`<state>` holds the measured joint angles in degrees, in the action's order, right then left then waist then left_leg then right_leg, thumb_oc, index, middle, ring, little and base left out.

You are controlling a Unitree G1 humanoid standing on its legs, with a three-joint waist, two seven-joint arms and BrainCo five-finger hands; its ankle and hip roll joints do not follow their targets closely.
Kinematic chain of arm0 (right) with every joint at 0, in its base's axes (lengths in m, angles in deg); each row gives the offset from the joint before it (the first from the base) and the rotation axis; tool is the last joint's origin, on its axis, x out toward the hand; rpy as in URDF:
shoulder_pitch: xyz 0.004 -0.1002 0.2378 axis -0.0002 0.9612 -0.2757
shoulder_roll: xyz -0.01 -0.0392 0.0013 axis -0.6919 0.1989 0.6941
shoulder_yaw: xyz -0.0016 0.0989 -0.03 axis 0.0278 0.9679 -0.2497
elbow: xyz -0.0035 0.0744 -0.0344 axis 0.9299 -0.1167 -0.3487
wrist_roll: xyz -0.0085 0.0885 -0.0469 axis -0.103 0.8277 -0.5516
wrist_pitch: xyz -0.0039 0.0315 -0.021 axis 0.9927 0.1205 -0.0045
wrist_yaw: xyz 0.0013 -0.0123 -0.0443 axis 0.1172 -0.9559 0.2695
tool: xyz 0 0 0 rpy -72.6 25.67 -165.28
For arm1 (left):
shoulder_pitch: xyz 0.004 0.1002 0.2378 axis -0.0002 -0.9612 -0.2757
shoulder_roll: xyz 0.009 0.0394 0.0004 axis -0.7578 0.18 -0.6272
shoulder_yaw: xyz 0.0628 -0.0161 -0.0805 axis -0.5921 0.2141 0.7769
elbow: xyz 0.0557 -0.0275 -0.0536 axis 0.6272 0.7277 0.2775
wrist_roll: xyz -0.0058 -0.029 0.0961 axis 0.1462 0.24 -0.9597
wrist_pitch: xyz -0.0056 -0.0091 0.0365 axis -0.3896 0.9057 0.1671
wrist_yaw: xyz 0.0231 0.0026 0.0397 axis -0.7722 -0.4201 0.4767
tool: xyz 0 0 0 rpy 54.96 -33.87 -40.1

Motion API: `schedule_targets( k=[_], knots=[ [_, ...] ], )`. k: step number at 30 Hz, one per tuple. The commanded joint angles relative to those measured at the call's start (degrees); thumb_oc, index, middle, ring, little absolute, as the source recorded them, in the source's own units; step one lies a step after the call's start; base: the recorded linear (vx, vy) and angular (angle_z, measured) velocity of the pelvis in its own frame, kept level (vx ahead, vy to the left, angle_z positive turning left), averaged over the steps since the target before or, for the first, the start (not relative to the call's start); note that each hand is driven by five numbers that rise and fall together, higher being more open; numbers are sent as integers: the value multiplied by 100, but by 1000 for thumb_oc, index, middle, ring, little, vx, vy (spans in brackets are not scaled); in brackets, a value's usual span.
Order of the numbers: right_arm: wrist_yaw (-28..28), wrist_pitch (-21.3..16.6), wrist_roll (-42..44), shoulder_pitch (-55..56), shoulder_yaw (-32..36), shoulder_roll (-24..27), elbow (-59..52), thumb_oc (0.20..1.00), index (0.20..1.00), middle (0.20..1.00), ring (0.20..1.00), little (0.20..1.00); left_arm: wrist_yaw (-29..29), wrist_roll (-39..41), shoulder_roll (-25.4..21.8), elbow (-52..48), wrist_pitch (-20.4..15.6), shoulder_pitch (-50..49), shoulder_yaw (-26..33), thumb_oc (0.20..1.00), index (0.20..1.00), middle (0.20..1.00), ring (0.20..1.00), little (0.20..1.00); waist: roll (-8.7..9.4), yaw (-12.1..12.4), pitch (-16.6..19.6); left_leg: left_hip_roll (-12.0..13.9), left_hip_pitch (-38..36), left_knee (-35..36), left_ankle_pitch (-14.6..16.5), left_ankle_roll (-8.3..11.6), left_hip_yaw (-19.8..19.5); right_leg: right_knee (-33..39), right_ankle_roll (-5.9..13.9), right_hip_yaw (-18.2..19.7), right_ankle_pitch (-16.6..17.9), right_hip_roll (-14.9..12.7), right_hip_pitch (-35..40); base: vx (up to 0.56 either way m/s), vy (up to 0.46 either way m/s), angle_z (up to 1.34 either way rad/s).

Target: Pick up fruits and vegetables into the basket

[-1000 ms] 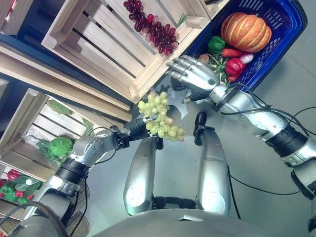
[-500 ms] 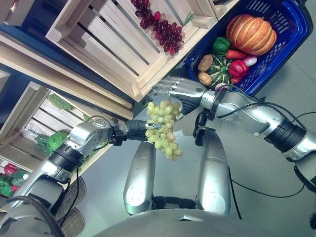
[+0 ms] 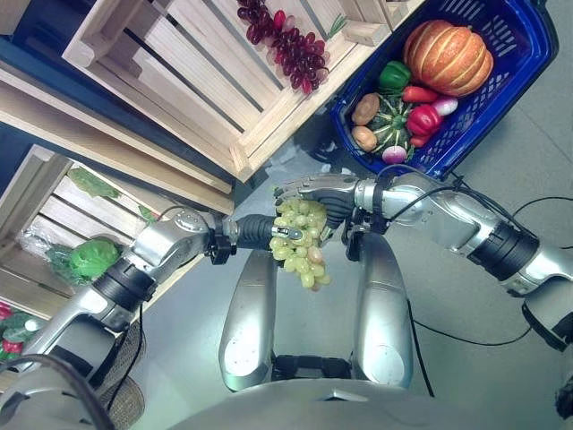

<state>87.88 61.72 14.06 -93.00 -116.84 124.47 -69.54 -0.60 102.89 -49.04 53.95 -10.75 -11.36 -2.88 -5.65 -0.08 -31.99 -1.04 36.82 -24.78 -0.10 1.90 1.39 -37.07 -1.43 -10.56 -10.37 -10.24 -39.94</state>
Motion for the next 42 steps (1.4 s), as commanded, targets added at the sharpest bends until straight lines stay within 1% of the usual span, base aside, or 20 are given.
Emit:
schedule_targets(
  k=[1, 3, 4, 5, 7, 8, 11, 12, 15, 16, 17, 21, 23, 29, 33, 37, 40, 42],
  knots=[
    [-48, -367, -245, 96, 23, -138, -614, 1000, 1000, 1000, 1000, 1000, -187, -25, -63, -779, -418, -107, -63, 200, 200, 200, 200, 200, 120, 4, 219, -290, -142, -321, 858, -385, 541, 659, 502, 175, 456, 298, 103, 0, 0, 0],
    [-99, -604, -655, 45, 46, -134, -629, 1000, 1000, 1000, 1000, 1000, -256, -133, -48, -791, -450, -65, -93, 200, 200, 200, 200, 200, 126, -5, 219, -288, -153, -314, 858, -394, 546, 655, 507, 171, 463, 300, 103, 0, 0, 0],
    [-102, -658, -739, 34, 46, -132, -630, 1000, 1000, 1000, 1000, 1000, -257, -152, -42, -793, -451, -58, -97, 200, 200, 200, 200, 200, 127, -6, 219, -291, -159, -306, 855, -394, 545, 660, 508, 170, 466, 302, 107, 0, 0, 0],
    [-77, -888, -1083, -30, 26, -113, -644, 1000, 1000, 1000, 1000, 1000, -295, -230, -49, -791, -453, -18, -114, 200, 200, 200, 200, 200, 125, -8, 219, -294, -174, -292, 856, -399, 543, 670, 511, 169, 466, 302, 120, 0, 0, 0],
    [-89, -1089, -1415, -180, -72, -31, -706, 1000, 1000, 1000, 1000, 1000, -308, -267, -64, -796, -429, 19, -147, 200, 200, 200, 200, 200, 117, 0, 219, -295, -187, -286, 862, -401, 539, 661, 520, 172, 467, 296, 123, 0, 0, 0],
    [-155, -1124, -1627, -243, -123, 5, -755, 1000, 1000, 1000, 1000, 1000, -302, -275, -74, -796, -429, 34, -164, 200, 200, 200, 200, 200, 118, 1, 219, -294, -195, -288, 868, -403, 540, 663, 523, 173, 467, 295, 131, 0, 0, 0],
    [-566, -1302, -2341, -418, -271, 111, -782, 1000, 1000, 1000, 1000, 1000, -245, -189, -103, -749, -476, 75, -218, 200, 200, 200, 200, 200, 115, 7, 219, -294, -191, -288, 868, -400, 546, 669, 525, 176, 473, 299, 129, 0, 0, 0],
    [-825, -1382, -2801, -485, -296, 176, -786, 1000, 1000, 1000, 1000, 1000, -246, -155, -111, -720, -499, 80, -219, 200, 200, 200, 200, 200, 114, 6, 219, -290, -196, -291, 873, -397, 550, 666, 529, 178, 472, 298, 131, 0, 0, 0],
    [-1133, -1499, -3460, -629, -377, 288, -791, 1000, 1000, 1000, 1000, 1000, -237, -111, -85, -675, -549, 72, -203, 200, 200, 200, 200, 200, 120, 14, 219, -290, -202, -285, 880, -398, 556, 674, 534, 177, 468, 301, 137, 0, 0, 0],
    [-1098, -1522, -3652, -683, -423, 340, -765, 671, 671, 671, 671, 671, -242, -105, -97, -681, -568, 69, -193, 200, 200, 200, 200, 200, 122, 20, 219, -289, -210, -275, 883, -402, 563, 687, 534, 170, 465, 300, 145, 0, 0, 0],
    [-1002, -1503, -3698, -724, -464, 371, -780, 200, 200, 200, 200, 200, -225, -71, -131, -691, -576, 79, -192, 200, 200, 200, 200, 200, 126, 23, 219, -277, -207, -274, 881, -406, 574, 675, 532, 168, 465, 296, 133, 0, 0, 0],
    [-911, -1465, -3730, -760, -579, 561, -846, 200, 200, 200, 200, 200, -216, -38, -213, -719, -604, 55, -165, 200, 200, 200, 200, 200, 135, 26, 219, -286, -190, -275, 883, -417, 573, 687, 531, 157, 470, 293, 123, 0, 0, 0],
    [-904, -1375, -3753, -821, -695, 654, -916, 200, 200, 200, 200, 200, -174, 36, -298, -761, -645, 55, -194, 200, 200, 200, 200, 200, 138, 34, 219, -279, -184, -281, 881, -415, 584, 682, 530, 159, 474, 298, 112, 0, 0, 0],
    [-670, -1195, -3690, -921, -824, 743, -1007, 200, 200, 200, 200, 200, -106, 156, -366, -828, -681, 42, -227, 200, 200, 200, 200, 200, 148, 34, 219, -263, -193, -278, 876, -405, 611, 678, 528, 170, 474, 311, 107, 0, 0, -1],
    [-434, -942, -3482, -943, -843, 795, -1077, 200, 200, 200, 200, 200, -84, 196, -401, -904, -660, 19, -221, 200, 200, 200, 200, 200, 162, 31, 219, -250, -191, -275, 865, -399, 621, 683, 519, 176, 476, 325, 104, 0, 0, 0],
    [-222, -701, -3373, -835, -773, 840, -1254, 200, 200, 200, 200, 200, 73, 351, -448, -1038, -629, -21, -222, 200, 200, 200, 200, 200, 173, 6, 219, -235, -177, -265, 860, -388, 628, 688, 519, 190, 474, 336, 88, 0, 0, 0],
    [-264, -551, -3315, -757, -716, 851, -1311, 200, 200, 200, 200, 200, 138, 424, -446, -1072, -620, -63, -236, 200, 200, 200, 200, 200, 177, -11, 219, -237, -173, -274, 863, -402, 628, 666, 509, 202, 474, 352, 73, 0, 0, 0],
    [-300, -475, -3268, -745, -669, 844, -1311, 200, 200, 200, 200, 200, 146, 433, -446, -1074, -527, -61, -244, 200, 200, 200, 200, 200, 174, -19, 219, -235, -171, -267, 861, -407, 633, 663, 501, 207, 471, 361, 65, 0, 0, 0]
  ],
)
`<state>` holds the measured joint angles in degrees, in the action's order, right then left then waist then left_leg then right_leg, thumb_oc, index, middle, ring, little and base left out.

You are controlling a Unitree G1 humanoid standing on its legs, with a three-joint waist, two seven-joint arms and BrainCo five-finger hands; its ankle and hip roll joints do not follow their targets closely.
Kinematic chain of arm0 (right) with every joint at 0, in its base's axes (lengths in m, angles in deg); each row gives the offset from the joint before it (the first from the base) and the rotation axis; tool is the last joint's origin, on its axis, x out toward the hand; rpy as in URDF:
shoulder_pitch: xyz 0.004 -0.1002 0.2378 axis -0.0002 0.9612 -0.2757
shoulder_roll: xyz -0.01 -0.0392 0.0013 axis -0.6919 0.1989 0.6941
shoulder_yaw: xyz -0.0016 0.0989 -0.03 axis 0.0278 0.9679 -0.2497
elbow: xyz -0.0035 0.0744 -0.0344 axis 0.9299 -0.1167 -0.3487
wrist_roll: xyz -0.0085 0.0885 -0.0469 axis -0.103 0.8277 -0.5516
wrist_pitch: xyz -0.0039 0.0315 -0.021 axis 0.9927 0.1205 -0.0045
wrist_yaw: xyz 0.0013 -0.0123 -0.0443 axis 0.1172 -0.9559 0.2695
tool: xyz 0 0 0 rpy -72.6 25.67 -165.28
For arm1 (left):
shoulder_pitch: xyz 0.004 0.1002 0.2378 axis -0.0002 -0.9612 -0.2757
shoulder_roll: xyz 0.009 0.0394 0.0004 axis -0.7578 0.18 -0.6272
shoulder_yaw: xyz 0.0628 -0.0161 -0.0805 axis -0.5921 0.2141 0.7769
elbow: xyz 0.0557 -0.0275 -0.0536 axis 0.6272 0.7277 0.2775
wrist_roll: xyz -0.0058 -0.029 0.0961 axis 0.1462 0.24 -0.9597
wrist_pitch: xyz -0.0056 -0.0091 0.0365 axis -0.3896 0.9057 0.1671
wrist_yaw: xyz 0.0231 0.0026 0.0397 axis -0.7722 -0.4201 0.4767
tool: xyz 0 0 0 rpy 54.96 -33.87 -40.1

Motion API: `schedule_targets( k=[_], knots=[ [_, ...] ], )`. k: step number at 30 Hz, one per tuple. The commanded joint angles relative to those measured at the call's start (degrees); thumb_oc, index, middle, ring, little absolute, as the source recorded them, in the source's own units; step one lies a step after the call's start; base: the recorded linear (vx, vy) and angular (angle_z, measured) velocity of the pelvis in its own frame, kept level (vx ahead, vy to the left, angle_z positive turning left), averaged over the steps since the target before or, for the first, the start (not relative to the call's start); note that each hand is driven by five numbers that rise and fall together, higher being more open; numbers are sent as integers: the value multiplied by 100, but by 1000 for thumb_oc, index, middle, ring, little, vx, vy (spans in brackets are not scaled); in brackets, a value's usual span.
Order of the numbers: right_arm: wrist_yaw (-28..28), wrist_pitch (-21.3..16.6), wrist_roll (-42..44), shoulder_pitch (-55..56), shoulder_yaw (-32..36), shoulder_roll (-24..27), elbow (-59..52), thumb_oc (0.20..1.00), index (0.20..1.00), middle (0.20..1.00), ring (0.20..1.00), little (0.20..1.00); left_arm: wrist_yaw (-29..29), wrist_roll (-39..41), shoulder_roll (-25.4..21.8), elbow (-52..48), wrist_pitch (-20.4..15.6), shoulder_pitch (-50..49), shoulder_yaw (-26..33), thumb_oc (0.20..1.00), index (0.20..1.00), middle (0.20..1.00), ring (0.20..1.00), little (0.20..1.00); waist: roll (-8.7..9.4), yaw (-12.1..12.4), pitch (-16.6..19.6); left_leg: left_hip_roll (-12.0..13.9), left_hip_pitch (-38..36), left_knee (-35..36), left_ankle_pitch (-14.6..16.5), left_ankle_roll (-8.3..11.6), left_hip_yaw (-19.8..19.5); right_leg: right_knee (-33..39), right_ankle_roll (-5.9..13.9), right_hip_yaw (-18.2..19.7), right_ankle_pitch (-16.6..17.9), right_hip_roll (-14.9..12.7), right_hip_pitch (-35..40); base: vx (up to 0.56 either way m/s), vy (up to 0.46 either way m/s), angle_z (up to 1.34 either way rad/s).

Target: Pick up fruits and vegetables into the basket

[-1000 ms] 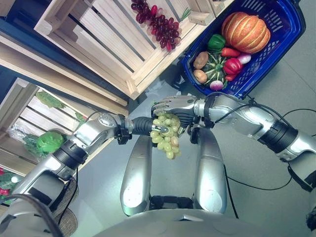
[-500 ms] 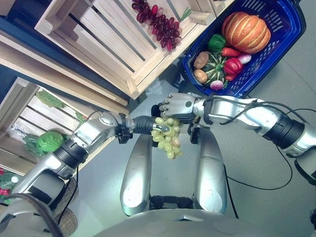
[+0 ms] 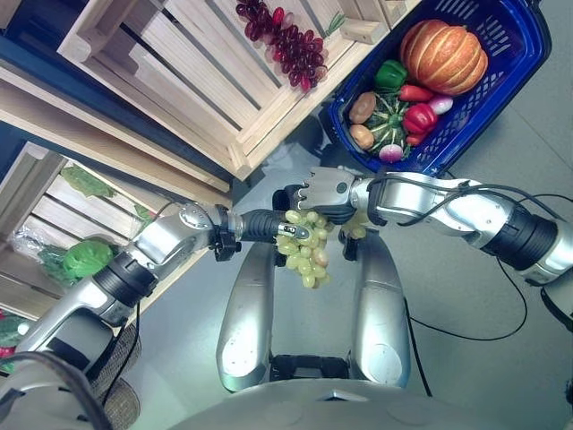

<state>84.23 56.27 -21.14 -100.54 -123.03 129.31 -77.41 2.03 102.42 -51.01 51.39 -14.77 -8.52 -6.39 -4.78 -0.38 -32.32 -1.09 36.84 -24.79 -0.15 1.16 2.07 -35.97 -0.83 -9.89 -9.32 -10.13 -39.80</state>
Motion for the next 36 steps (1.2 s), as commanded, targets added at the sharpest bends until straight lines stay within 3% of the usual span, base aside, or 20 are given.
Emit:
schedule_targets(
  k=[1, 2, 3, 4, 12, 16, 20, 27, 28, 31, 36],
  knots=[
    [39, 108, 275, 1, -39, 357, -526, 200, 200, 200, 200, 200, -123, 479, -256, -810, -80, -333, 103, 200, 200, 200, 200, 200, 85, 9, 253, -228, -170, -263, 863, -334, 568, 551, 438, 142, 367, 353, 47, 0, 0, 0],
    [33, 130, 295, 7, -11, 346, -526, 200, 200, 200, 200, 200, -81, 497, -255, -815, -21, -336, 103, 200, 200, 200, 200, 200, 85, 6, 253, -227, -169, -264, 861, -330, 571, 552, 435, 144, 367, 355, 47, 0, 0, 0],
    [-6, 179, 313, 17, 36, 328, -543, 200, 200, 200, 200, 200, 6, 589, -253, -817, 105, -346, 102, 564, 564, 564, 564, 564, 83, 0, 253, -226, -167, -268, 859, -326, 574, 554, 434, 150, 370, 360, 48, 0, 0, 0],
    [-106, 290, 328, 41, 116, 324, -585, 200, 200, 200, 200, 200, 34, 654, -258, -794, 345, -343, 108, 1000, 1000, 1000, 1000, 1000, 80, -16, 253, -219, -174, -282, 873, -334, 585, 528, 435, 159, 356, 364, 46, 0, 0, 0],
    [-752, 879, 299, 285, 723, 394, -683, 200, 200, 200, 200, 200, 719, 1277, -265, -746, 1092, -582, 297, 1000, 1000, 1000, 1000, 1000, 64, -85, 253, -166, -206, -311, 895, -329, 666, 500, 425, 152, 331, 362, 78, 0, 0, 0],
    [-1236, 1280, 116, 570, 1115, 505, -608, 200, 200, 200, 200, 200, 953, 1497, -315, -678, 1219, -861, 561, 1000, 1000, 1000, 1000, 1000, 37, -120, 253, -110, -244, -302, 899, -317, 742, 489, 419, 125, 302, 343, 114, 0, 0, 0],
    [-1736, 1598, -160, 1000, 1557, 683, -440, 200, 200, 200, 200, 200, 1088, 1744, -359, -674, 1121, -1199, 853, 1000, 1000, 1000, 1000, 1000, -9, -156, 253, -53, -268, -292, 905, -300, 816, 469, 410, 89, 265, 297, 134, 8, -8, 1],
    [-2725, 2067, -186, 2631, 3292, 1377, -372, 200, 200, 200, 200, 200, 972, 1972, -665, -955, 828, -2198, 1755, 1000, 1000, 1000, 1000, 1000, 2, -238, 253, 83, -257, -342, 906, -296, 886, 356, 391, -28, 200, 224, 145, 41, -47, 5],
    [-2796, 2084, -140, 2801, 3402, 1419, -353, 200, 200, 200, 200, 200, 965, 2014, -678, -979, 818, -2320, 1786, 1000, 1000, 1000, 1000, 1000, 3, -241, 253, 87, -374, -407, 1071, -264, 836, 266, 442, 8, 39, 233, 253, 93, -47, 6],
    [-3096, 2348, 61, 3363, 4015, 1563, -274, 200, 200, 200, 200, 200, 934, 2113, -720, -1092, 788, -2613, 2040, 1000, 1000, 1000, 1000, 1000, 30, -236, 253, 120, -288, -472, 1100, -277, 823, 196, 425, -26, -2, 241, 193, 42, -65, 4],
    [-3615, 2646, 777, 3981, 4733, 1579, 295, 200, 200, 200, 200, 200, 689, 1493, -706, -1128, -195, -2953, 2308, 1000, 1000, 1000, 1000, 1000, 49, -173, 253, 157, 24, -602, 1094, -288, 757, 75, 386, -105, -19, 247, -53, 12, -92, 1]
  ],
)
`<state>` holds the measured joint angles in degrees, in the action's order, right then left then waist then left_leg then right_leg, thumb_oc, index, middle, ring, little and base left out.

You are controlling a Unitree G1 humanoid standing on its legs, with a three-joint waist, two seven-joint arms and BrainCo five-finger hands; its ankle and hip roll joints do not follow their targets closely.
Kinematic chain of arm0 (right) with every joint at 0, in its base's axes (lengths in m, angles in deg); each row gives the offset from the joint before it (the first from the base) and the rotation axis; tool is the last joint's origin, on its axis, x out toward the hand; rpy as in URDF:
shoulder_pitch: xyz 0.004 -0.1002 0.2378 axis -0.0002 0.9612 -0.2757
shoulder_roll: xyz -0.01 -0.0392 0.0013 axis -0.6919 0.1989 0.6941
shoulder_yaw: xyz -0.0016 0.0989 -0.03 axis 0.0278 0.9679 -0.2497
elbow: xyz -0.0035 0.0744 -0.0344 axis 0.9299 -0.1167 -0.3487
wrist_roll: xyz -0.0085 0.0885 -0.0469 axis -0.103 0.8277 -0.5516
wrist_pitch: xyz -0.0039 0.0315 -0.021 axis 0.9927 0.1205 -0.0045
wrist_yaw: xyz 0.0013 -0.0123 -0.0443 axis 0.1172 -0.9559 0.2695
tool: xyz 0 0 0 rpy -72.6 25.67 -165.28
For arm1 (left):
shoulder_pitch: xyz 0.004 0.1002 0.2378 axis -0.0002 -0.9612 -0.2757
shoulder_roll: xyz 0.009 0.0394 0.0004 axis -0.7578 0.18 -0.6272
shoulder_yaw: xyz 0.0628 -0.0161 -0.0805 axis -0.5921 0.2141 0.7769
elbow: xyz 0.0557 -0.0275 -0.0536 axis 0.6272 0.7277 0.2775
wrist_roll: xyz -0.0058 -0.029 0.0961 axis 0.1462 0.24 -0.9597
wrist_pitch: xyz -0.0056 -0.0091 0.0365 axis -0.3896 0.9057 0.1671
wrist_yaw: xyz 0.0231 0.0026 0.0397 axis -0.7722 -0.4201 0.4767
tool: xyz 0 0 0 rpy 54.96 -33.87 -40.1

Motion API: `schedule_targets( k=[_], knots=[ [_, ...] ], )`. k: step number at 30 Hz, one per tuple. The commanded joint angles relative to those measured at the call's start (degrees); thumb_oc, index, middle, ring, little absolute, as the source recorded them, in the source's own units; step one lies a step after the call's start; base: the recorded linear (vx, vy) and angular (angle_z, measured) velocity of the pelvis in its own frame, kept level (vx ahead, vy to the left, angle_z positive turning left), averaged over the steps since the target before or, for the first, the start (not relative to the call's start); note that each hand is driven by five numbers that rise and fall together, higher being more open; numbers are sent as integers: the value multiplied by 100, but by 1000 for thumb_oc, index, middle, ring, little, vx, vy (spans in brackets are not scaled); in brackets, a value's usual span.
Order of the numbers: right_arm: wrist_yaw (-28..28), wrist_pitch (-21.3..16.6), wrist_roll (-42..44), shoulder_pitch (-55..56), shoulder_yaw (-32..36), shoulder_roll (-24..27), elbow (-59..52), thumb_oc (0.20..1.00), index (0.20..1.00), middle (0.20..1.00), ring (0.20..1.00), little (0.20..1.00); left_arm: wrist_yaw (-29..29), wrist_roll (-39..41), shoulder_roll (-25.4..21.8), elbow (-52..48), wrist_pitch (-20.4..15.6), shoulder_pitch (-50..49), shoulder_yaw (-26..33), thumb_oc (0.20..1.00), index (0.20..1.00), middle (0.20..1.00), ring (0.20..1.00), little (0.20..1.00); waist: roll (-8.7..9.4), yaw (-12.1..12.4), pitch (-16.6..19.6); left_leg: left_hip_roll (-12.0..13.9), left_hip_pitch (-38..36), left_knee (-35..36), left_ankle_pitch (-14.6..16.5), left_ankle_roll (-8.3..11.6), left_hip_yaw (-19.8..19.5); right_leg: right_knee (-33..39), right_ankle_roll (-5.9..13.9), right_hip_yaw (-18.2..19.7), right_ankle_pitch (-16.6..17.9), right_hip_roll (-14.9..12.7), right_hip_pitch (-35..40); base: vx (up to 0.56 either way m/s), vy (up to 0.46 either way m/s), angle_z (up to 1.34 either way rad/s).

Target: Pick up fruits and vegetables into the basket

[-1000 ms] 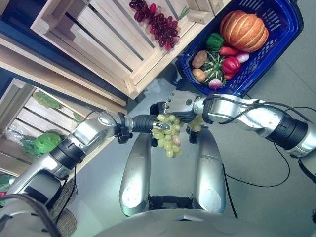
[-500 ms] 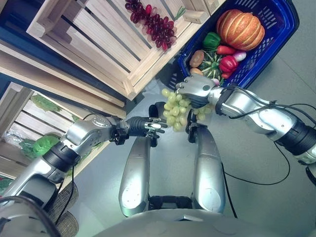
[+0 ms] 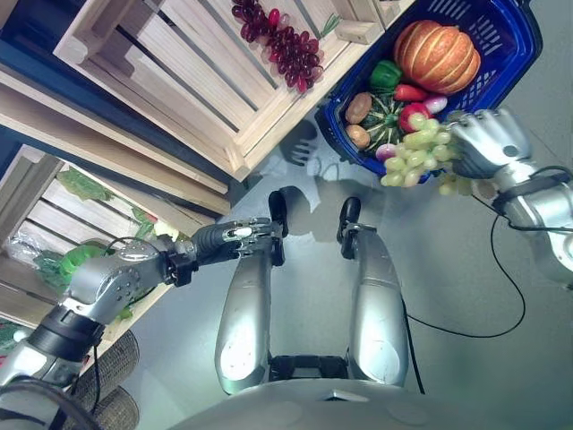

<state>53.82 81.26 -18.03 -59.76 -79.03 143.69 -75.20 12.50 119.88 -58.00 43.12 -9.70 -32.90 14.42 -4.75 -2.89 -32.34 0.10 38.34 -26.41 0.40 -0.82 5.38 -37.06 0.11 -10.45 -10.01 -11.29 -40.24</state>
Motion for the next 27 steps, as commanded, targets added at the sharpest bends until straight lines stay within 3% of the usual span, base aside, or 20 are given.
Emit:
schedule_targets(
  k=[1, 3, 5, 7, 10, 12, 14, 18, 27],
  knots=[
    [-662, 155, 688, -41, 417, 120, 218, 200, 200, 200, 200, 200, -381, -434, -12, -281, -1007, -569, 247, 1000, 1000, 1000, 1000, 1000, 37, 101, 255, 42, -63, -469, 1040, -92, 413, 161, 281, -69, 52, 353, -62, 8, -101, 0],
    [-819, 106, 1221, -46, 498, 17, 634, 200, 200, 200, 200, 200, -144, -987, -64, -155, -1693, -609, 285, 1000, 1000, 1000, 1000, 1000, 6, 172, 255, 47, 109, -550, 1048, -96, 367, 76, 257, -118, 43, 311, -206, 0, -105, 0],
    [-960, -104, 2026, -179, 541, -164, 1126, 200, 200, 200, 200, 200, -147, -1589, -67, 13, -2239, -602, 268, 1000, 1000, 1000, 1000, 1000, -30, 253, 255, 38, 350, -647, 1040, -85, 303, -34, 234, -171, 48, 253, -422, -8, -115, 3],
    [-959, -200, 2273, -442, 494, -325, 1578, 200, 200, 200, 200, 200, -234, -1923, -82, 129, -2659, -559, 235, 1000, 1000, 1000, 1000, 1000, -78, 344, 255, 10, 526, -699, 1023, -71, 251, -99, 221, -218, 57, 211, -573, -8, -94, 6],
    [-801, -365, 2981, -1214, 201, -327, 2305, 200, 200, 200, 200, 200, -187, -1802, -72, 350, -2879, -453, 162, 1000, 1000, 1000, 1000, 1000, -239, 509, 255, -49, 857, -807, 1001, -67, 153, -317, 185, -272, 28, 126, -946, -3, -66, 11],
    [-690, -443, 3406, -1814, -72, -328, 2837, 200, 200, 200, 200, 200, -54, -1970, -76, 539, -3231, -287, 87, 1000, 1000, 1000, 1000, 1000, -375, 624, 255, -66, 1046, -869, 991, -75, 119, -488, 162, -292, -12, 47, -1192, 0, -32, 12],
    [-600, -462, 3615, -2228, -251, -374, 3112, 200, 200, 200, 200, 200, 59, -2097, -82, 696, -3324, -168, -13, 1000, 1000, 1000, 1000, 1000, -481, 694, 255, -90, 1181, -911, 970, -62, 88, -607, 149, -287, -45, 9, -1356, 7, 2, 14],
    [-439, -346, 4342, -3032, -525, -518, 3685, 200, 200, 200, 200, 200, 283, -2147, 78, 1019, -3034, -8, -135, 1000, 1000, 1000, 1000, 1000, -681, 810, 255, -144, 1435, -948, 919, -65, 51, -777, 104, -248, -109, -27, -1677, -7, 11, 11],
    [-582, -144, 6185, -3977, -397, -1069, 5122, 200, 200, 200, 200, 200, 481, -2383, 613, 1654, -3606, 18, -512, 1000, 1000, 1000, 1000, 1000, -1131, 941, 255, -137, 1883, -1021, 859, -28, 106, -1166, 10, -80, -281, -89, -2308, -13, 45, 6]
  ],
)
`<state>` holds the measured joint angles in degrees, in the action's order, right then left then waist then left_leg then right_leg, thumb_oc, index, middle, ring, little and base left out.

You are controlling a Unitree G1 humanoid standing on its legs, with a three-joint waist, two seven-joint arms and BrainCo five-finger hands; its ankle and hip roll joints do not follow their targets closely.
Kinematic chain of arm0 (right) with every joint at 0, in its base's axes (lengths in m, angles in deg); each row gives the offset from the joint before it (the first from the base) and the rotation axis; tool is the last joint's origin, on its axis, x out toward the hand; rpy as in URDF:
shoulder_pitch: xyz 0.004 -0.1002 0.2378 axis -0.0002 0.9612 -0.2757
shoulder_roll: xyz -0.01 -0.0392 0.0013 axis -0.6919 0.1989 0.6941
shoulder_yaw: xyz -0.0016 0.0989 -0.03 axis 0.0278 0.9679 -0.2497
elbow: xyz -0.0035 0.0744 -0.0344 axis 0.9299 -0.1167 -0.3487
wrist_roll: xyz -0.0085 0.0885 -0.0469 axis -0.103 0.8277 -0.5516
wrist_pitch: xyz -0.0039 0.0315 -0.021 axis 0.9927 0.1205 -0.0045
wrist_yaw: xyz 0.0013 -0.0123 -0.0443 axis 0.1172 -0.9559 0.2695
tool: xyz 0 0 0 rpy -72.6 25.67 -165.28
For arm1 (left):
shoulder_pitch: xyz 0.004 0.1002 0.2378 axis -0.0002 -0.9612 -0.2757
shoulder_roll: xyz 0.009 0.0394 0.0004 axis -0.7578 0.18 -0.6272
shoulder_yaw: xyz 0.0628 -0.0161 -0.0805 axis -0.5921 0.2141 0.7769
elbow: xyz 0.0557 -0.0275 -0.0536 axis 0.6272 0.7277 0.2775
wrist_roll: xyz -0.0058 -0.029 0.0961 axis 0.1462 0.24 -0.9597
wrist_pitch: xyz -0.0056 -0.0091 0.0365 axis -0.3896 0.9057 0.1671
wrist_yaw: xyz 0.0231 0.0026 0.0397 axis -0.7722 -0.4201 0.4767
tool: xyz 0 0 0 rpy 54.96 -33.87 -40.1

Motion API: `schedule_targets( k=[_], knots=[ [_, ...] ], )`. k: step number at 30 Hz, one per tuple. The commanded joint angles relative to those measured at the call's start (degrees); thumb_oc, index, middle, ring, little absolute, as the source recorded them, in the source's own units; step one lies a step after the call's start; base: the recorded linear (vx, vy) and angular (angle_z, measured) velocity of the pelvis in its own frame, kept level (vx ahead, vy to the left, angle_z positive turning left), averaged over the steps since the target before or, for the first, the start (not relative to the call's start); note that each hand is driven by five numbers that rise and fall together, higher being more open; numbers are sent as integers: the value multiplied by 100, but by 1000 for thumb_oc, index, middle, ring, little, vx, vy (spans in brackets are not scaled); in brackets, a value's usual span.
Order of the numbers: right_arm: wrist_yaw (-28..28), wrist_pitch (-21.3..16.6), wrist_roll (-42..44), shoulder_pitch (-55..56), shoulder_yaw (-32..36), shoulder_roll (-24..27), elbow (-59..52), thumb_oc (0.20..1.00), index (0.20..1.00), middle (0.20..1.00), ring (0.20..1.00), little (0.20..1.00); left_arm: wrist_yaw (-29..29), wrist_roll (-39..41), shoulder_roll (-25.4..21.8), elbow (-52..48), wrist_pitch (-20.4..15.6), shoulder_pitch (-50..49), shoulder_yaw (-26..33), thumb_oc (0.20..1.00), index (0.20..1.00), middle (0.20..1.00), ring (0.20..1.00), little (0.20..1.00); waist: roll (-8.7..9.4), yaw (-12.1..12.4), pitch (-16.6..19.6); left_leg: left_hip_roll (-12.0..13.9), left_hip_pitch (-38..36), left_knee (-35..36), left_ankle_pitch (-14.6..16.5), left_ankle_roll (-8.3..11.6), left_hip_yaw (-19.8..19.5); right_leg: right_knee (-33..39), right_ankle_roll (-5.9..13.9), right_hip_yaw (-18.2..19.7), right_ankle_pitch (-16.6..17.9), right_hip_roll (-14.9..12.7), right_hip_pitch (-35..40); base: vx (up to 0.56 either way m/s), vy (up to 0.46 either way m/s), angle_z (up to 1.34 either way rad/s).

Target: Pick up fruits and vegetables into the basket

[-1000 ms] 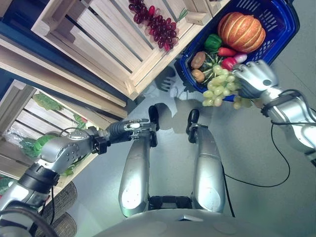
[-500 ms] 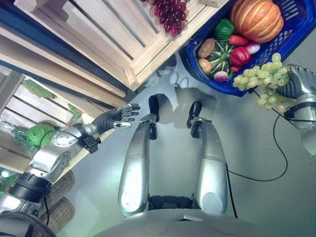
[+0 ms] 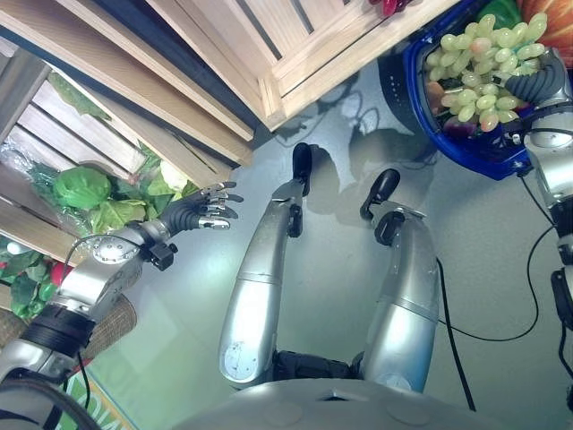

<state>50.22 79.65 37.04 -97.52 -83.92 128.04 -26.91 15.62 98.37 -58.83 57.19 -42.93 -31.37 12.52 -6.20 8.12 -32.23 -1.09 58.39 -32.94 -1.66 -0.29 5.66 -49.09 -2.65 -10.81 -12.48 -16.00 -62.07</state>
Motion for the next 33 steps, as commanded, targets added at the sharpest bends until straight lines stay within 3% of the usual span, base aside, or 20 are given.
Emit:
schedule_targets(
  k=[1, 5, 6, 7, 10, 13, 20, 27, 28, 29, 33],
  knots=[
    [-281, 45, 826, -270, 132, 415, 483, 200, 200, 200, 200, 200, 179, -255, 742, 326, -390, -125, -369, 1000, 1000, 1000, 1000, 1000, -1033, -149, 244, -12, -92, -369, 1066, -81, 85, 8, 273, -26, -54, 378, -176, -9, 40, -5],
    [-671, 197, 1835, -397, 412, 158, 1021, 200, 200, 200, 200, 200, 319, -527, 976, 479, -815, -117, -606, 1000, 1000, 1000, 1000, 1000, -1159, -134, 244, -21, -33, -383, 1090, -81, 103, -41, 245, 36, -93, 400, -287, -3, 18, -3],
    [-709, 263, 2011, -380, 492, 116, 1127, 366, 366, 366, 366, 366, 364, -585, 1005, 483, -894, -114, -645, 1000, 1000, 1000, 1000, 1000, -1169, -136, 244, -26, -48, -366, 1094, -83, 104, -27, 243, 40, -101, 415, -277, 0, 0, 0],
    [-703, 276, 2126, -362, 561, 79, 1228, 1000, 1000, 1000, 1000, 1000, 448, -694, 1041, 465, -1003, -123, -687, 1000, 1000, 1000, 1000, 1000, -1182, -137, 244, -25, -69, -343, 1091, -87, 109, -2, 239, 48, -98, 440, -256, 0, 0, 0],
    [-1035, 323, 2576, -266, 709, -58, 1277, 1000, 1000, 1000, 1000, 1000, 721, -944, 1129, 364, -1200, -132, -797, 1000, 1000, 1000, 1000, 1000, -1173, -148, 244, -46, -147, -283, 1078, -104, 110, 88, 226, 51, -84, 507, -174, 0, 0, 0],
    [-1272, -67, 2640, -108, 945, -240, 1373, 1000, 1000, 1000, 1000, 1000, 1085, -1236, 1239, 289, -1368, -84, -937, 1000, 1000, 1000, 1000, 1000, -1134, -180, 244, -64, -314, -167, 1065, -125, 111, 235, 241, 34, -46, 583, 2, -33, -22, -3],
    [-1720, -595, 1247, 874, 950, -643, -69, 1000, 1000, 1000, 1000, 1000, 1890, -2087, 1430, -139, -1584, -129, -1076, 1000, 1000, 1000, 1000, 1000, -961, -422, 244, -109, -873, 213, 984, -104, 199, 700, 276, 28, 74, 738, 552, -45, 17, -7],
    [-1869, -1055, -117, 3073, 828, -1435, -2552, 1000, 1000, 1000, 1000, 1000, 2692, -3236, 1439, -494, -1457, -380, -823, 1000, 1000, 1000, 1000, 1000, -656, -900, 244, -57, -1484, 579, 940, -21, 403, 1147, 352, 178, 139, 896, 1115, -21, 58, -17],
    [-1876, -1162, -329, 3287, 769, -1583, -2807, 1000, 1000, 1000, 1000, 1000, 2819, -3334, 1439, -546, -1473, -332, -721, 1000, 1000, 1000, 1000, 1000, -622, -987, 244, -29, -1412, 670, 780, -40, 489, 1309, 313, 173, 322, 926, 1047, -2, 51, -26],
    [-1875, -1213, -466, 3577, 715, -1686, -2931, 1000, 1000, 1000, 1000, 1000, 2868, -3376, 1427, -569, -1481, -428, -742, 1000, 1000, 1000, 1000, 1000, -588, -1043, 244, -35, -1661, 644, 952, 2, 470, 1278, 373, 252, 150, 952, 1276, -5, 52, -27],
    [-1676, -1591, -942, 4432, 528, -1782, -3345, 1000, 1000, 1000, 1000, 1000, 2816, -2883, 1458, -713, -1696, -620, -508, 1000, 1000, 1000, 1000, 1000, -513, -1229, 244, -11, -2035, 718, 1010, 19, 564, 1421, 425, 340, 117, 980, 1616, 19, 38, -23]
  ],
)
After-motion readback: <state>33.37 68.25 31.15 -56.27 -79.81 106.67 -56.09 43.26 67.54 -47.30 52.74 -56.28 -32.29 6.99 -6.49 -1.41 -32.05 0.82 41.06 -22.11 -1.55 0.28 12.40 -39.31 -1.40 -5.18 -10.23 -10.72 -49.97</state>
